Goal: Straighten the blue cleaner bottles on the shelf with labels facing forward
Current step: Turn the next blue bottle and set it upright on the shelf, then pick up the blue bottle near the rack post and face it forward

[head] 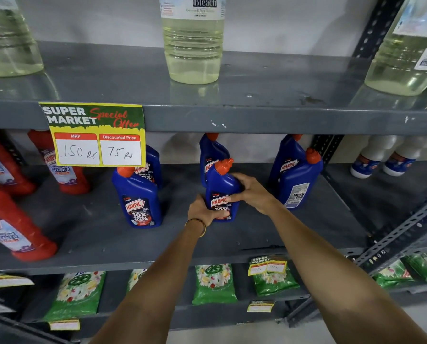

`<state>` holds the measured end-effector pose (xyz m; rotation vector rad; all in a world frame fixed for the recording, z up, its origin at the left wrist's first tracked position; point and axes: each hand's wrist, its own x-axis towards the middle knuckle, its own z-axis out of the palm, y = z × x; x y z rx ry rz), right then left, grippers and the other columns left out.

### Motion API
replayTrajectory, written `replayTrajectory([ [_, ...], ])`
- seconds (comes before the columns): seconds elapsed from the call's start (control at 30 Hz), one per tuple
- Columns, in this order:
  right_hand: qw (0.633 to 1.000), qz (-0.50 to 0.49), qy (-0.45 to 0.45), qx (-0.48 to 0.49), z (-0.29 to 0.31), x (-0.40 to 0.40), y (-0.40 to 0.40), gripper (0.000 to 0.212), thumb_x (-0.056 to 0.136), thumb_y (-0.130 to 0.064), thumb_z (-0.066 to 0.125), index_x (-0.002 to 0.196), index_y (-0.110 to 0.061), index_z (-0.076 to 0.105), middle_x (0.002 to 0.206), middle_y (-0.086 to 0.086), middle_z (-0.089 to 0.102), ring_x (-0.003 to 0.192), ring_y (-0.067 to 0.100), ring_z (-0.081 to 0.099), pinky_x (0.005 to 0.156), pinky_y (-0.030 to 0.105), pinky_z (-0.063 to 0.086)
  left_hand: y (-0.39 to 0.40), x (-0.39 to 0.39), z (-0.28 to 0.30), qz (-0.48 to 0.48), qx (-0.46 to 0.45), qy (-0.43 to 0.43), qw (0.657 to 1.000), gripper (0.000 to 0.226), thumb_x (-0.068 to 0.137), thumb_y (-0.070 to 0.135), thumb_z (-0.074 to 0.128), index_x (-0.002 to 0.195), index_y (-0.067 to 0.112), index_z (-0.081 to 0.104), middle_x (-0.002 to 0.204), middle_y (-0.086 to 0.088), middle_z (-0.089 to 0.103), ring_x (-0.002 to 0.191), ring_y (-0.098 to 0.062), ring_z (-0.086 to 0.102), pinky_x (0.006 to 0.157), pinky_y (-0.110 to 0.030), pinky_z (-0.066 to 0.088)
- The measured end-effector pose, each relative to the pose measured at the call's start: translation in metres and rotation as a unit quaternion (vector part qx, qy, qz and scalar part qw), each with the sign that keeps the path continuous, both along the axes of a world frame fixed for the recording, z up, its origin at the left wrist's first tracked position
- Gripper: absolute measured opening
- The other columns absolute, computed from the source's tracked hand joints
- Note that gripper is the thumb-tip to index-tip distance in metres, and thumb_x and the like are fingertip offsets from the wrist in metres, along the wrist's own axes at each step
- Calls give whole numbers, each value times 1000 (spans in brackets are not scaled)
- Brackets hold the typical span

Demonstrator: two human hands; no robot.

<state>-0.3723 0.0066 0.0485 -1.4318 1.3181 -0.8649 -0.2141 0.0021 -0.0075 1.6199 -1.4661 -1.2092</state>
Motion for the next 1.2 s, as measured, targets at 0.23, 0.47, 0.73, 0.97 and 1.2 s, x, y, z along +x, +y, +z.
replayTrajectory([
  [0.23,1000,7,12,10,4,3,-1,69,70,7,71,130,-16,47,121,5,60,105,13,60,80,25,55,3,-1,1,8,11,-32,999,72,54,27,87,112,8,49,114,-10,64,101,-25,61,86,-36,53],
  [0.47,998,-55,-1,13,-5,1,6,74,70,3,73,136,-9,41,133,13,56,113,22,58,88,35,53,10,0,0,13,32,-59,998,61,66,27,81,114,3,50,118,-15,62,106,-29,60,88,-38,51],
  [0.73,961,-273,7,35,-35,-22,41,65,81,-13,68,139,-9,37,141,15,48,126,28,49,103,34,39,39,-4,-6,2,29,-75,997,47,76,28,72,114,3,60,116,-18,65,108,-33,59,90,-39,49],
  [0.97,921,-388,11,7,-48,-50,78,42,84,-16,63,123,-6,50,127,16,58,110,28,55,80,30,38,62,-33,-6,-50,22,-58,997,48,79,29,69,117,2,55,117,-17,62,110,-33,57,88,-35,46],
  [1.2,916,-402,18,9,-37,-102,80,55,86,-17,62,135,-6,40,134,14,54,120,29,53,90,32,41,51,-88,9,-125,19,-90,988,67,80,35,67,132,1,42,134,-18,52,121,-31,51,98,-37,44],
])
